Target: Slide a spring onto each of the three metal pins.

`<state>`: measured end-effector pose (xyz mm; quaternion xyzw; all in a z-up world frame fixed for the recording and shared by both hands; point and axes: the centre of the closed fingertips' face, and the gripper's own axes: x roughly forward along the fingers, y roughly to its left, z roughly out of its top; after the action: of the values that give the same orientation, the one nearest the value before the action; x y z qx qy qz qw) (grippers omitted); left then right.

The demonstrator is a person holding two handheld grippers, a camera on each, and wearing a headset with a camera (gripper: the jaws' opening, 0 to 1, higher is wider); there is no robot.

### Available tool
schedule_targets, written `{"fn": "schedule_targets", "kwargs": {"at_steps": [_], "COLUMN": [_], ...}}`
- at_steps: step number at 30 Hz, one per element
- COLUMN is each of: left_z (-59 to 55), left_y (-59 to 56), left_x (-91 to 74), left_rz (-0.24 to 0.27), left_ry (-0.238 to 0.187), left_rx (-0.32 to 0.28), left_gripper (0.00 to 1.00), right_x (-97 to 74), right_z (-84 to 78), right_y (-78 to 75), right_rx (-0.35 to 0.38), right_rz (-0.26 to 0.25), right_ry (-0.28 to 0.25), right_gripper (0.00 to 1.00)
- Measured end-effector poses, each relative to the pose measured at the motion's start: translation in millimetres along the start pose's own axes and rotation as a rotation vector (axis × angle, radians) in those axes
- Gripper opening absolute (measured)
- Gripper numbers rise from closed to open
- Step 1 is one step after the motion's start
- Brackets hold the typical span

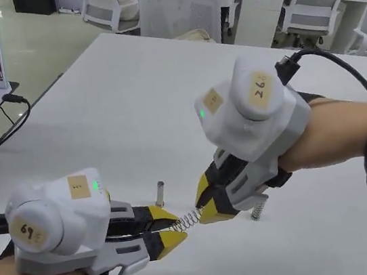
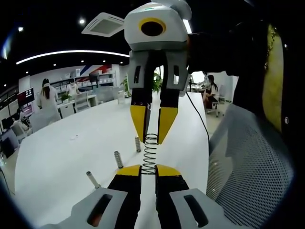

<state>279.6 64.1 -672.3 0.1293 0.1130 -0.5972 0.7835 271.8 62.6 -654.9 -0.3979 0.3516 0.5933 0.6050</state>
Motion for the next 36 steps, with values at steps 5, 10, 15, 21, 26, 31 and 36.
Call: {"fn": "schedule_targets", "kwargs": {"at_steps": [5, 10, 15, 21, 26, 31, 36], "left_z": [2.2, 3.8, 5.0, 4.6, 3.1, 6.7, 7.1], "left_y": [-0.1, -0.5, -1.2, -2.6, -3.0, -1.9, -1.1], "left_x": [-0.1, -0.4, -0.8, -1.0, -0.8, -2.5, -2.0], "left_rz": [-0.002, -0.004, -0.006, -0.014, -0.019, -0.020, -0.021], "left_ry": [-0.009, -0.016, -0.023, -0.022, -0.022, -0.052, -0.053], "left_rx": [0.005, 0.009, 0.017, 0.020, 0.011, -0.006, -0.011], "left_gripper": [0.03, 0.03, 0.03, 0.02, 0.02, 0.02, 0.02], "right_x": [-3.6, -5.0, -6.4, -4.1, -0.8, 1.5, 2.5], "right_z": [7.4, 12.5, 17.1, 17.0, 15.2, 15.6, 16.0], "right_y": [-0.3, 0.0, 1.2, 3.8, 3.6, 4.3, 3.6], "right_rx": [-0.006, -0.009, -0.007, 0.009, 0.026, 0.042, 0.046], "right_rz": [-0.003, -0.001, 0.005, 0.029, 0.041, 0.057, 0.056], "right_ry": [-0.018, -0.031, -0.047, -0.055, -0.061, -0.077, -0.082], "right_gripper": [0.08, 0.08, 0.08, 0.08, 0.08, 0.09, 0.09]}}
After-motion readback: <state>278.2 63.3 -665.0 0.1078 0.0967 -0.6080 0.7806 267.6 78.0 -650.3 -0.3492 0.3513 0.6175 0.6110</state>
